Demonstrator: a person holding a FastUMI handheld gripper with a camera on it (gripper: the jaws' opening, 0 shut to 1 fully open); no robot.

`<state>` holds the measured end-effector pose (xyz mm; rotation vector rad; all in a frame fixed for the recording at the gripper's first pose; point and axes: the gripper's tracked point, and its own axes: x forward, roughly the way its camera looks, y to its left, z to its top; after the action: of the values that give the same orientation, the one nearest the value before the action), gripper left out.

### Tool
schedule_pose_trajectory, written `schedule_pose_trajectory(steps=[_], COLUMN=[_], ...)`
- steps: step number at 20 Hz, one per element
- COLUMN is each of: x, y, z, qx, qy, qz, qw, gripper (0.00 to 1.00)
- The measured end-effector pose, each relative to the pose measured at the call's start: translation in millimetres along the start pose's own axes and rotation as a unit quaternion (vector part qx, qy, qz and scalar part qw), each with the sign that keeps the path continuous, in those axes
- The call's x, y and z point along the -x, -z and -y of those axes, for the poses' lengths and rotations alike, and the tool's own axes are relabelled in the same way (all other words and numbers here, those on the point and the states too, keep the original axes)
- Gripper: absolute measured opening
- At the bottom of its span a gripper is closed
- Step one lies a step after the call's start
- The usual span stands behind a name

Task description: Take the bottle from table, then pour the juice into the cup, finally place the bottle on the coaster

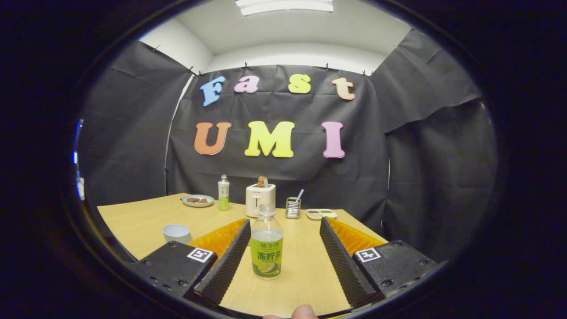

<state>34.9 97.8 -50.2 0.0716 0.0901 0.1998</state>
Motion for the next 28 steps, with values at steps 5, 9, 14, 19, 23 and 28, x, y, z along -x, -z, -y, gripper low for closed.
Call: schedule_pose_trajectory(steps=[5, 9, 14, 19, 23, 28], x=[-23.4, -40.2, -60.5, -81.6, -94.4, -106.5], y=[24.8, 38.3, 57.9, 79.0, 90.4, 88.1], z=[-14.8, -22.0, -29.2, -26.2, -28.2, -31.2], qx=[-0.024, -0.019, -0.016, -0.02, -0.035, -0.047], qy=[-0.008, -0.011, -0.012, -0.008, -0.012, -0.02], qz=[-0.023, -0.035, -0.055, -0.078, -0.096, -0.095], qw=[0.999, 0.999, 0.998, 0.997, 0.995, 0.994], gripper=[1.0, 1.0, 1.0, 1.0, 1.0, 1.0])
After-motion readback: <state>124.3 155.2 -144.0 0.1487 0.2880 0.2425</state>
